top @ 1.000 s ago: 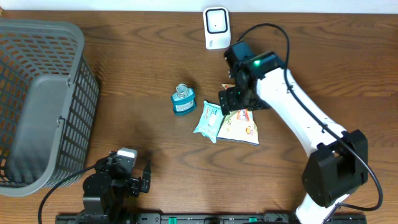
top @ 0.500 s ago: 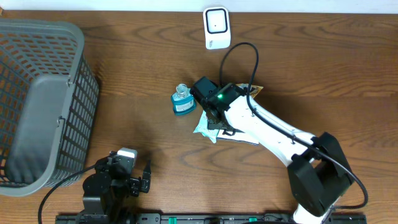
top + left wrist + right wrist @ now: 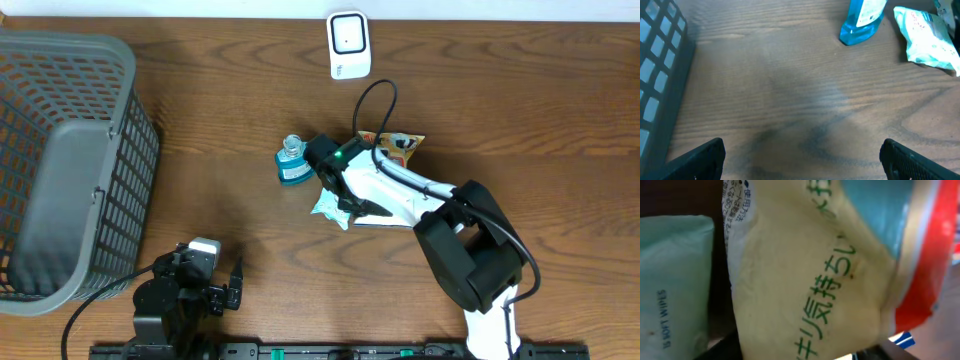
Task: Scan the item barcode
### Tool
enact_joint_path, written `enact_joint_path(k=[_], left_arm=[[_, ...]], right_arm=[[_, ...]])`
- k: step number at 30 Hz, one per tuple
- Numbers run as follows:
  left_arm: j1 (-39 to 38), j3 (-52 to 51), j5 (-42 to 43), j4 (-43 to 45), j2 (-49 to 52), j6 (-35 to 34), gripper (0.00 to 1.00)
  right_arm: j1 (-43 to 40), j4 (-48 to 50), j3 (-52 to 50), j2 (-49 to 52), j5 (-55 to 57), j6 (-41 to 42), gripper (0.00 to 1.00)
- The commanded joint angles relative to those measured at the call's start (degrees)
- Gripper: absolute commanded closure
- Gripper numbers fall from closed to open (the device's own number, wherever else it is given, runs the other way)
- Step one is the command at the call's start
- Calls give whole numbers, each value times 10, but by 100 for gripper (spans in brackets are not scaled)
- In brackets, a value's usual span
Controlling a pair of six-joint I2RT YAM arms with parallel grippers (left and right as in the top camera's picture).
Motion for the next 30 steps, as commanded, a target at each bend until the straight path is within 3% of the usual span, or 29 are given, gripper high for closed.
enact_joint_path(k=[1, 2, 6, 11, 18, 23, 28, 30], left_arm=[[-2, 1, 7, -1, -3, -5, 1], [-2, 1, 7, -1, -3, -5, 1], [-2, 1, 7, -1, -3, -5, 1], [-2, 1, 7, -1, -3, -5, 1], [-2, 1, 7, -1, -3, -5, 1], [-2, 1, 7, -1, -3, -5, 1], [-2, 1, 7, -1, -3, -5, 2], [-2, 1, 7, -1, -3, -5, 1]], right_arm=[[-11, -5, -12, 61, -44, 3, 80], [-17, -6, -12, 63, -66, -2, 99], [-33, 3, -6, 44, -134, -57, 99], [-109, -22, -3, -48, -296, -172, 99], [-315, -88, -3, -174, -820, -380, 99], [-403, -216, -3, -179, -963, -424, 99], [-429, -347, -3, -179, -1044, -453, 99], [-436, -377, -3, -179, -1079, -509, 99]])
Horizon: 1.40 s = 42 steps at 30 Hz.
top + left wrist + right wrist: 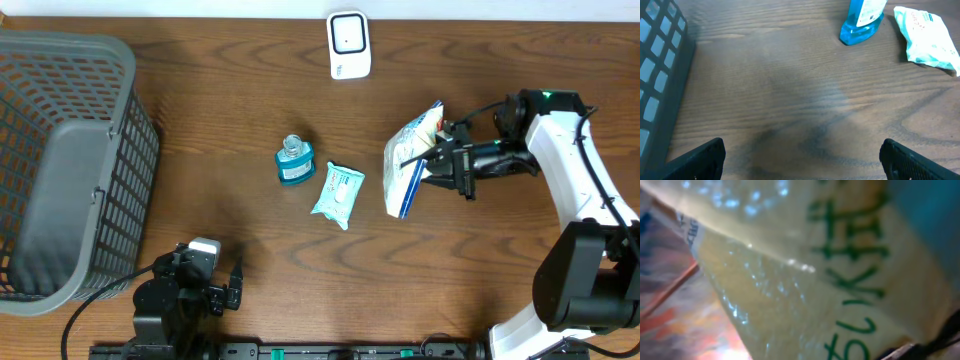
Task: Scan the item barcode
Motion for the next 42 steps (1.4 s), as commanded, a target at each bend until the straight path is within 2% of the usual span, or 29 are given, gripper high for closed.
enact_joint_path(k=[1, 11, 14, 16, 21, 22, 26, 27, 31, 35, 42], left_arm=[[-2, 1, 7, 0, -3, -5, 1], [-2, 1, 7, 0, -3, -5, 1], [-2, 1, 7, 0, -3, -5, 1], [-2, 1, 7, 0, -3, -5, 1], [-2, 1, 7, 0, -3, -5, 1], [-2, 1, 7, 0, -3, -5, 1], [-2, 1, 7, 0, -3, -5, 1], [-2, 1, 7, 0, -3, -5, 1], [-2, 1, 7, 0, -3, -5, 1], [-2, 1, 7, 0, -3, -5, 1], [-2, 1, 7, 0, -3, -5, 1]], right_arm=[[-10, -12, -1, -5, -114, -90, 99], [-10, -12, -1, -5, -85, -122, 99], [-10, 7, -1, -5, -55, -237, 99], [-10, 53, -1, -5, 2, -288, 99], [-5, 214, -1, -5, 129, -283, 99], [-2, 243, -1, -5, 170, -263, 99], [26, 331, -1, -5, 424, -80, 99], [35, 348, -1, -5, 454, -76, 99], [101, 429, -1, -5, 491, -125, 99], [176, 558, -1, -5, 536, -207, 99], [231, 770, -1, 2, 654, -210, 99]])
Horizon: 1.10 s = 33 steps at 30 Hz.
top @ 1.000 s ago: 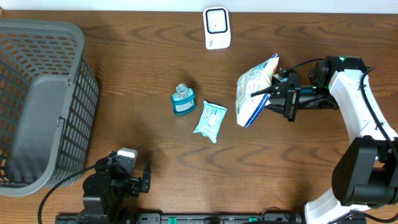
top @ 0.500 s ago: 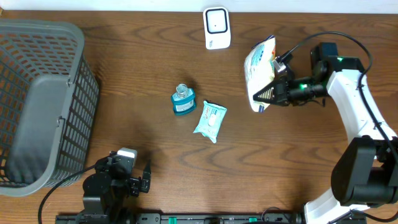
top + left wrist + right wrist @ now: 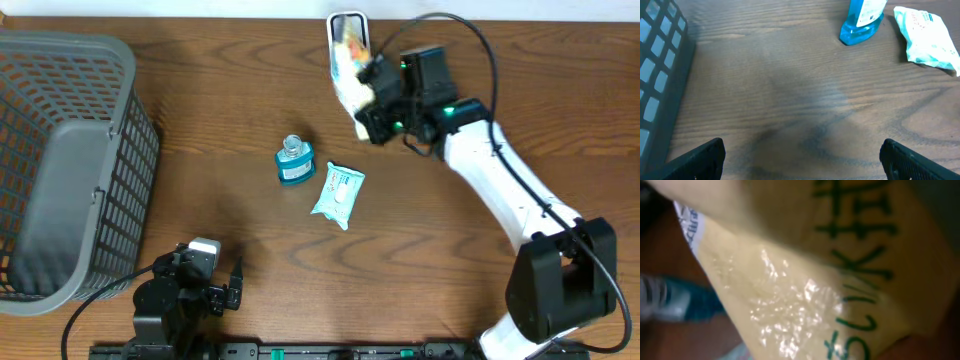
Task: Scan the item barcode
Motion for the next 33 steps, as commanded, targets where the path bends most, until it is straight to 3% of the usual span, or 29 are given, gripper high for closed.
enact_joint_path(k=[1, 5, 8, 21, 33], left_arm=[[-2, 1, 7, 0, -3, -5, 1], [-2, 1, 7, 0, -3, -5, 1], [-2, 1, 7, 0, -3, -5, 1], [-2, 1, 7, 0, -3, -5, 1], [-2, 1, 7, 0, -3, -5, 1]], right_arm=[[6, 92, 6, 7, 105, -10, 99], [1, 212, 10, 52, 114, 7, 99], [1, 235, 49, 99, 114, 12, 99], [2, 120, 423, 378, 127, 21, 99], [5, 99, 430, 400, 124, 38, 99]])
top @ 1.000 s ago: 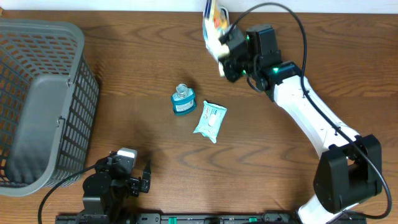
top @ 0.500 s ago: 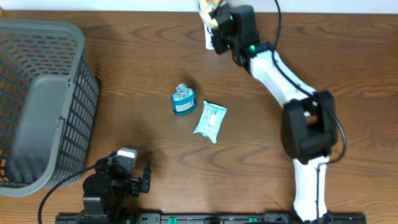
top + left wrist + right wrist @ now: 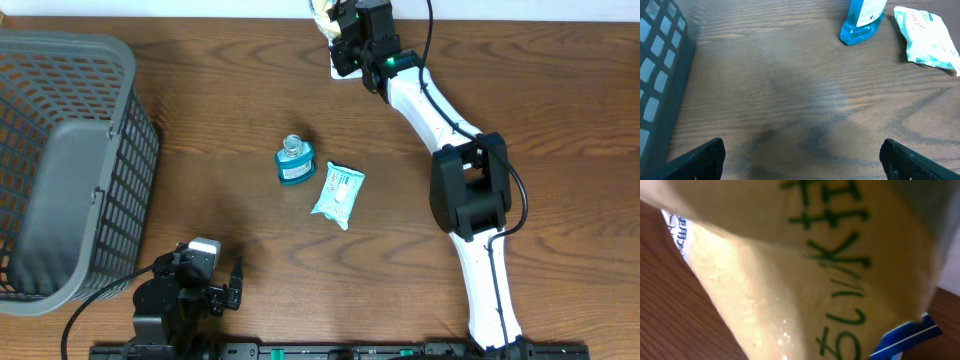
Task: Scan the item barcode
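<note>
The item is a yellow snack bag (image 3: 790, 280) with green Japanese lettering, and it fills the right wrist view. Overhead, my right gripper (image 3: 343, 32) is shut on the bag (image 3: 322, 12) at the table's far edge. It holds the bag right over the white scanner (image 3: 343, 73), of which only the near edge shows. The gripper's own fingers are hidden behind the bag in the wrist view. At the near edge my left gripper (image 3: 802, 161) rests open over bare wood, holding nothing.
A blue bottle (image 3: 292, 161) and a pale teal wipes pack (image 3: 338, 193) lie mid-table; the left wrist view also shows the bottle (image 3: 862, 20) and the pack (image 3: 927, 42). A grey mesh basket (image 3: 60, 170) fills the left side.
My right gripper has carried the bag from just in front of the scanner further back, to the table's far edge above it. The left arm, bottle and wipes have not moved.
My right gripper was down at the bag beside the wipes pack in mid-table. Then it held the bag lifted at the right. Then the bag was at the scanner's face, and now it is over the scanner at the far edge.
</note>
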### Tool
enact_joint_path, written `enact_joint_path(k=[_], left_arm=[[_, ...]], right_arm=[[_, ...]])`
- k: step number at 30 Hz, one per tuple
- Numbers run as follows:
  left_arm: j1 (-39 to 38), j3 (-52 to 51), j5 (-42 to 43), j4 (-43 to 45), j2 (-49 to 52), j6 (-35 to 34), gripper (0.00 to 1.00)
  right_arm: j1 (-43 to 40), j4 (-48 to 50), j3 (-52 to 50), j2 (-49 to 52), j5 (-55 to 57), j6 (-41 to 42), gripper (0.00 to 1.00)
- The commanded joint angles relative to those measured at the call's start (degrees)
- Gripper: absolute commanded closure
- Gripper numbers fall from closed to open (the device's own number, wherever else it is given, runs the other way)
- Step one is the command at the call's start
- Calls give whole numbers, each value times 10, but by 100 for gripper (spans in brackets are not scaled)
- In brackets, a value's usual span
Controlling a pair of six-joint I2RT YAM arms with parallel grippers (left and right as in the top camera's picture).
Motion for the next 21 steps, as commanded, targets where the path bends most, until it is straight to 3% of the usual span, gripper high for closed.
enact_joint_path(k=[1, 9, 13, 17, 21], left_arm=[[-2, 1, 7, 0, -3, -5, 1], [-2, 1, 7, 0, -3, -5, 1], [-2, 1, 7, 0, -3, -5, 1], [-2, 1, 7, 0, -3, -5, 1], [-2, 1, 7, 0, -3, -5, 1]], right_arm=[[1, -3, 15, -1, 0, 14, 99], [-20, -137, 15, -119, 23, 33, 99], [-57, -271, 15, -207, 168, 33, 99], [-131, -377, 15, -240, 287, 34, 98], [-229, -417, 4, -224, 298, 60, 98]])
